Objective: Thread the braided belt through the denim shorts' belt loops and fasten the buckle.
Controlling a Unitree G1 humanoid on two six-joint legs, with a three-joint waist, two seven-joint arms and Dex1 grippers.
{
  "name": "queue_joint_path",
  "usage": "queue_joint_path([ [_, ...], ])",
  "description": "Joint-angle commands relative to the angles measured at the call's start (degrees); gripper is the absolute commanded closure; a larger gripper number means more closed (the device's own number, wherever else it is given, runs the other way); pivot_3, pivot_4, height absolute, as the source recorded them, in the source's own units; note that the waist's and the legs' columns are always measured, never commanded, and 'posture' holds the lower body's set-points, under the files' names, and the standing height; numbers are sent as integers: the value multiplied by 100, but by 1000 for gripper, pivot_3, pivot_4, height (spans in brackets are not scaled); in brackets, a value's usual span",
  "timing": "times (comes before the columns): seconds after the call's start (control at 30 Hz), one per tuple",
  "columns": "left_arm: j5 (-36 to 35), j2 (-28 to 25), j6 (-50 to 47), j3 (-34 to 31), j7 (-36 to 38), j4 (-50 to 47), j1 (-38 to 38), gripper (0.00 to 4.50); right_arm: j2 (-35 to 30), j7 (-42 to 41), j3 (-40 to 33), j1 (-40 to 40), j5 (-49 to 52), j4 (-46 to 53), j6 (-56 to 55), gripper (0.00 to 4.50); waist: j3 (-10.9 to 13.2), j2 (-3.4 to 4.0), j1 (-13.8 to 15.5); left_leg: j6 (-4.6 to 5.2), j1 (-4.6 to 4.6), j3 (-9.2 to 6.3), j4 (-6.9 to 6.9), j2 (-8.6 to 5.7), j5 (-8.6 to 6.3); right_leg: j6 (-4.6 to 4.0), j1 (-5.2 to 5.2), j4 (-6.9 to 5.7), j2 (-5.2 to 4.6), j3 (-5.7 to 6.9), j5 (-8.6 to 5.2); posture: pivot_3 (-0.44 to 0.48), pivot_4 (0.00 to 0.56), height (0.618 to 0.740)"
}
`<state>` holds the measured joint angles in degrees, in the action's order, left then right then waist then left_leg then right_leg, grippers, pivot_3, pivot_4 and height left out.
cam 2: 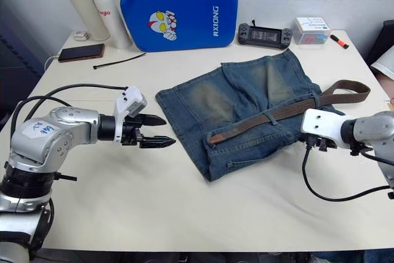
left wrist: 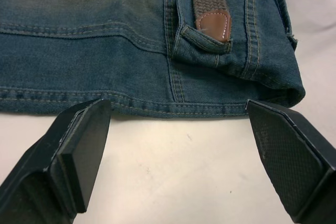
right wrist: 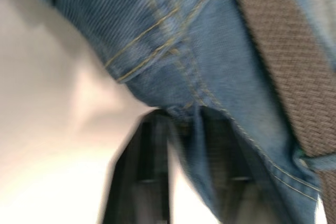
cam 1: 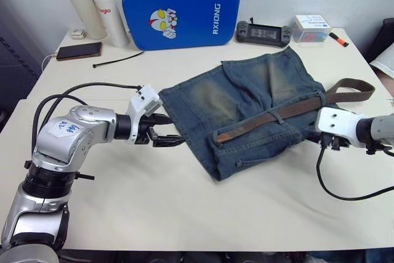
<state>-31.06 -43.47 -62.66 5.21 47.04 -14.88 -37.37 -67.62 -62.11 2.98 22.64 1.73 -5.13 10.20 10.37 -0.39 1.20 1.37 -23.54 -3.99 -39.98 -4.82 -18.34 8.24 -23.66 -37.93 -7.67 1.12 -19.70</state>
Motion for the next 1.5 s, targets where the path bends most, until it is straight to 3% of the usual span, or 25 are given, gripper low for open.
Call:
queue_joint_path([
  [0.03, 10, -55, 93, -50, 41, -21, -12, 0, -334, -362, -761, -201, 630, 690, 1017, 1094, 0, 0, 14, 0, 0, 0, 0, 0, 0, 0, 0, 0, -1, 1, 0, 0, 150, 677],
  [0.1, 3, -39, 105, -32, 55, -20, -16, 0, -378, -402, -1049, -294, 866, 948, 1455, 84, 0, 0, 23, 0, -1, -1, -1, 1, 0, 0, 1, 2, -2, 0, 0, 0, 150, 677],
  [0.3, 18, -9, 151, 18, 65, -4, -27, 0, 1018, 490, -2118, 257, 3219, 2039, 5012, 22, 0, -2, 7, -7, 4, -6, -4, 10, -1, -2, 12, 11, -7, -1, 0, 0, 150, 677],
  [0.37, 31, -16, 180, 39, 78, -13, -21, 0, 2072, 1593, -2511, 307, 3458, 2622, 5966, 22, -1, -5, 17, -15, 3, -14, -3, 21, -5, -13, 11, 6, -2, -2, -6, 0, 150, 677],
  [0.43, 31, -26, 195, 44, 85, -19, -15, 0, 2572, 2344, -2617, 324, 3326, 3081, 6429, 22, -2, -2, 21, -24, 3, -22, -5, 33, -9, -24, 14, 0, 4, -4, -4, 0, 150, 677],
  [0.5, 35, -28, 183, 45, 65, -18, -39, 0, 3666, 2876, -3242, 821, 3812, 2963, 7727, 22, -2, 1, 19, -25, -2, -16, -4, 28, -8, -26, 0, -9, 2, -7, -4, 0, 150, 677],
  [0.57, 20, -25, 165, 25, 45, -41, -47, 0, 4381, 3415, -3713, 1008, 4633, 2711, 8230, 22, -3, 3, 13, -28, -1, -16, -8, 29, -5, -30, 3, -16, 7, -4, -2, 0, 150, 677],
  [0.73, -15, -14, 131, -21, 2, -125, -10, 0, 5129, 4406, -4331, 956, 5649, 2699, 8230, 22, -3, 3, 23, -27, 1, -28, -1, 19, -5, -31, -2, -44, 2, -6, -2, 0, 150, 677],
  [1.1, -14, -16, 94, -26, -85, -134, -27, 0, 5396, 6911, -4668, 559, 7597, 1448, 8199, 22, -3, 3, -52, -23, 8, -15, 2, 14, -4, -32, -9, -63, 1, -10, -3, 0, 150, 677],
  [1.5, 29, 1, 84, 37, -151, -109, -136, 0, 5251, 8444, -3688, 427, 9219, 914, 6913, 22, -3, 3, -142, -23, 8, -15, 4, 20, -4, -37, -14, -72, 6, -10, -6, 0, 150, 677],
])
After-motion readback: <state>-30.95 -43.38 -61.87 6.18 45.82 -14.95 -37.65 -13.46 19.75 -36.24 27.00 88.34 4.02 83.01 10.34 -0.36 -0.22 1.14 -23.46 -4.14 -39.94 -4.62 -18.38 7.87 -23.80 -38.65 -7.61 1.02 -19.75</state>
